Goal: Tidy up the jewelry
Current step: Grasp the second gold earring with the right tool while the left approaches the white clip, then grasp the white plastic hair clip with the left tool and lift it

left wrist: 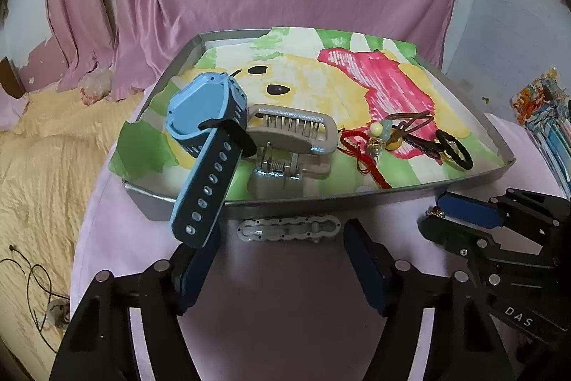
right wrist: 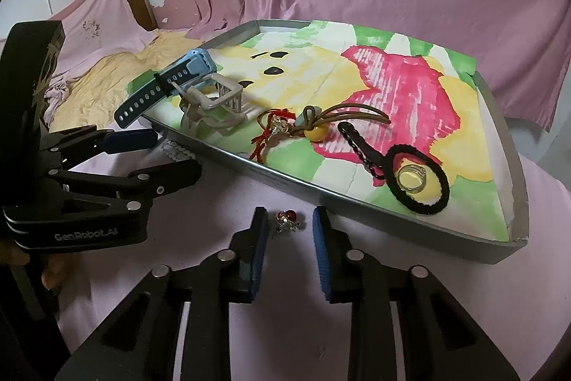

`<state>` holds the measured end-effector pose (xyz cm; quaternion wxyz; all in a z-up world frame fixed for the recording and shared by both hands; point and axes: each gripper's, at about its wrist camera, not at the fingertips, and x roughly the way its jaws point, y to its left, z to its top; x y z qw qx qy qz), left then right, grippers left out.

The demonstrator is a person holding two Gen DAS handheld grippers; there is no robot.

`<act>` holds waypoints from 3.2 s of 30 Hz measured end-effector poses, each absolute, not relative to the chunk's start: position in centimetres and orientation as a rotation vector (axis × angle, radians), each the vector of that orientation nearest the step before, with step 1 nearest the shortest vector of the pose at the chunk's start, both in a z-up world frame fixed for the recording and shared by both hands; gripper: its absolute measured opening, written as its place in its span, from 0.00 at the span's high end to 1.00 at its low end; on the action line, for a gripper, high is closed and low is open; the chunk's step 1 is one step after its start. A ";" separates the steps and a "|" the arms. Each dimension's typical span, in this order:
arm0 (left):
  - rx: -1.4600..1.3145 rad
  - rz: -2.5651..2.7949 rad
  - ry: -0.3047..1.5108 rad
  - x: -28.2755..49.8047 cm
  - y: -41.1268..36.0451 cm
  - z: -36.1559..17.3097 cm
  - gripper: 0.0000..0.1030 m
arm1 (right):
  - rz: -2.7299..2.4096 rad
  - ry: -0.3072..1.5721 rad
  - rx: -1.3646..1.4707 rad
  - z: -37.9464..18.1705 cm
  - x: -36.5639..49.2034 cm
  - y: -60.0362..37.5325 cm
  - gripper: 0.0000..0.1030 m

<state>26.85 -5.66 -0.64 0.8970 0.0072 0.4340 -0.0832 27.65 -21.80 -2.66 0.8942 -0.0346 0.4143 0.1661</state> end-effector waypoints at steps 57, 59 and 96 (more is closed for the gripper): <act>-0.101 -0.140 0.881 22.2 -1.6 -0.4 0.95 | 0.369 0.861 -0.052 -2.7 26.3 -22.3 0.88; -0.089 -0.134 0.881 22.3 -1.8 -0.4 0.95 | 0.373 0.862 -0.045 -2.8 26.5 -22.4 0.88; -0.100 -0.056 0.866 23.3 -2.1 -0.6 0.84 | 0.394 0.863 -0.050 -2.7 26.5 -22.4 0.88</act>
